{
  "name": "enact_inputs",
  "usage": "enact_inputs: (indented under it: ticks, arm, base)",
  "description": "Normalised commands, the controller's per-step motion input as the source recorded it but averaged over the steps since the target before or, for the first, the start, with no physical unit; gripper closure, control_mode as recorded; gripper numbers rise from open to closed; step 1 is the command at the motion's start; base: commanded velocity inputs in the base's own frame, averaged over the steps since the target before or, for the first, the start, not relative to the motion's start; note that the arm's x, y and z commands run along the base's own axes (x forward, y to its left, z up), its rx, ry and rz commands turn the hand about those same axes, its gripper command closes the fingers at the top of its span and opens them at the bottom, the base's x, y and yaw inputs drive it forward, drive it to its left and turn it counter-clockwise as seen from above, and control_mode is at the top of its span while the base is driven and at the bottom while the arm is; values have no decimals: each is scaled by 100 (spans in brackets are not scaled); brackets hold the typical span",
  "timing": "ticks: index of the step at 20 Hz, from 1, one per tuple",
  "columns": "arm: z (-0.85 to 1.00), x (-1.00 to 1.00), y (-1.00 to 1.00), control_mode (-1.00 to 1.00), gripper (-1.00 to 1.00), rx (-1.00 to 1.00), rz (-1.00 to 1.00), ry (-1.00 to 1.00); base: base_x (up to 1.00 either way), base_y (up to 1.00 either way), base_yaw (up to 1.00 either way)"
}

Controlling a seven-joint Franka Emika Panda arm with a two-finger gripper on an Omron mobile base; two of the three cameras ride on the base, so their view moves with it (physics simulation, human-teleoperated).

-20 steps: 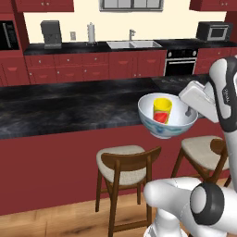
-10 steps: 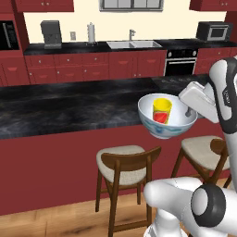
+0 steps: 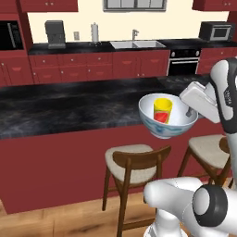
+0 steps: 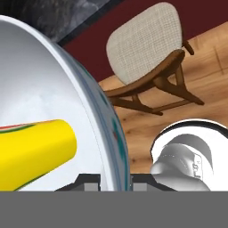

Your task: Place the cup inside the bowl on the dining table and move the bowl to any counter.

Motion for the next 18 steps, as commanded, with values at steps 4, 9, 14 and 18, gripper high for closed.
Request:
enact_inputs:
  ticks: [4,9,14,18]
  arm:
    - [0,0,0,100,100,0,0,0]
    - [0,0,0,100,100,0,0,0]
    - [0,0,0,100,100,0,0,0]
    - [0,0,0,100,100,0,0,0]
  base:
    - [0,87,0]
    - [0,89,0]
    - [0,93,0]
    - [-1,87,0]
